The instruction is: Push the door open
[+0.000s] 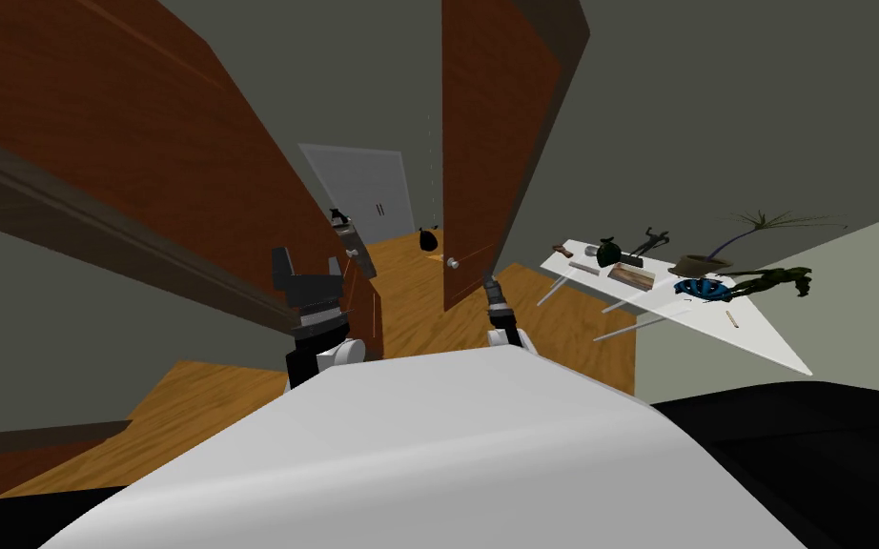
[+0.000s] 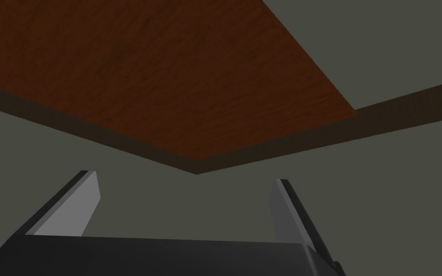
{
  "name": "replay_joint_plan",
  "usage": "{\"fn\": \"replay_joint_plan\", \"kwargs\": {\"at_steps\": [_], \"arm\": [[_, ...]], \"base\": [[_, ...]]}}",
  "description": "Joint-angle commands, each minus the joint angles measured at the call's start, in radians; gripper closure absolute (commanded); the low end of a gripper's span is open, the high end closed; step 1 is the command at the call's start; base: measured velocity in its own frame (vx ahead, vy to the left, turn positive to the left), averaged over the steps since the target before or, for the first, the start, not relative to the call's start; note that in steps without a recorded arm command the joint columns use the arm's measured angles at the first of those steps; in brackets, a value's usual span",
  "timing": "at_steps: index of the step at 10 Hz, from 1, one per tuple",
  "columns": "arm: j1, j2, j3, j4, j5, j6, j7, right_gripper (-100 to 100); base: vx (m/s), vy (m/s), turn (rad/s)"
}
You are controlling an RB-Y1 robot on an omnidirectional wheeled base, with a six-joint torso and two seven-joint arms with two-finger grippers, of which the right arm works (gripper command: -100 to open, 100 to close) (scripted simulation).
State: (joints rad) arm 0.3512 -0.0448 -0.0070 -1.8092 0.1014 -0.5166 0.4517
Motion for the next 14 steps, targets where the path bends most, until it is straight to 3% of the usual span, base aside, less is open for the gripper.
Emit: {"fn": "replay_joint_plan", "kwargs": {"at_steps": [1, 3, 5, 6, 10, 11, 13, 14], "arm": [[-0.017, -0.005, 0.004, 0.046, 0.02, -0.013, 0.03, -100], [-0.031, -0.008, 0.007, 0.085, 0.037, -0.026, 0.056, -100], [-0.06, -0.013, 0.015, 0.158, 0.072, -0.052, 0.11, -100], [-0.06, -0.013, 0.015, 0.163, 0.072, -0.052, 0.11, -100], [-0.105, -0.019, 0.028, 0.282, 0.126, -0.092, 0.191, -100], [-0.105, -0.019, 0.028, 0.282, 0.126, -0.092, 0.191, -100], [-0.134, -0.022, 0.036, 0.345, 0.161, -0.118, 0.246, -100], [-0.134, -0.022, 0.036, 0.362, 0.161, -0.118, 0.246, -100]], "base": [[0.055, -0.043, 0.004], [0.065, -0.058, 0.011], [0.065, -0.06, 0.008], [0.062, -0.053, 0.008], [0.065, -0.056, 0.008], [0.036, -0.037, 0.006], [0.07, -0.057, 0.01], [0.06, -0.059, 0.009]]}}
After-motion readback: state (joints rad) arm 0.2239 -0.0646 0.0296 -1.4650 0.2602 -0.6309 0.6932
